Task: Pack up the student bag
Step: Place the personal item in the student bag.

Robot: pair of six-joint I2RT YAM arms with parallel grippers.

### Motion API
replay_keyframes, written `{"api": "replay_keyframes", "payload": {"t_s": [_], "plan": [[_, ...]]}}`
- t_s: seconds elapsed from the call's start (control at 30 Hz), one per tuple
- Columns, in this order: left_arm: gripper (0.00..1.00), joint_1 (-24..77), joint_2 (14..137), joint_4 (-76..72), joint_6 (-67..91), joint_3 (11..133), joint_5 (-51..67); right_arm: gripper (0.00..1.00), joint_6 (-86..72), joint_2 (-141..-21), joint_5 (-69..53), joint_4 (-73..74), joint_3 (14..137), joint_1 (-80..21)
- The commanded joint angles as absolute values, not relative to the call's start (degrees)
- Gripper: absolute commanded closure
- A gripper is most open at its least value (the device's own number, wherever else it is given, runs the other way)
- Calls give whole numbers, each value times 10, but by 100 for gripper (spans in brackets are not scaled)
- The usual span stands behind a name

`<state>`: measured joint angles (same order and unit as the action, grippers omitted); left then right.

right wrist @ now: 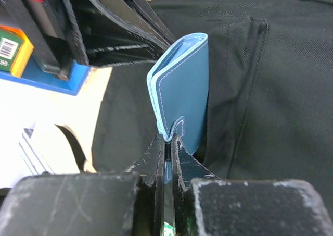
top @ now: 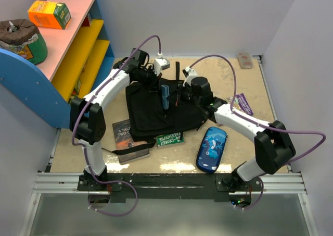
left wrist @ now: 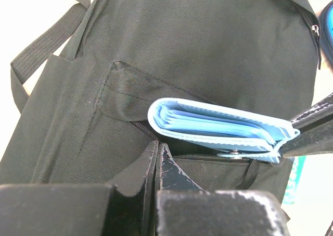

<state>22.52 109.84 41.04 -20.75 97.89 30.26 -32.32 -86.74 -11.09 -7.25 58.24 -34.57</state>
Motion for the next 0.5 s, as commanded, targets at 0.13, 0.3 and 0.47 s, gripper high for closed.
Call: {"api": "replay_keyframes", "payload": {"t_s": [0.13,0.3,0.47], "plan": [[100,227,1079,423,-205,1014,312,100,-276,-896,-116,-38,571,-339],[100,233,1084,433,-199,1034,316,100,-286,-962,-91,-2,598,-333],[100,238,1082,435,-199,1042,313,100,-294,-1005,-25,56,633,-328]]}}
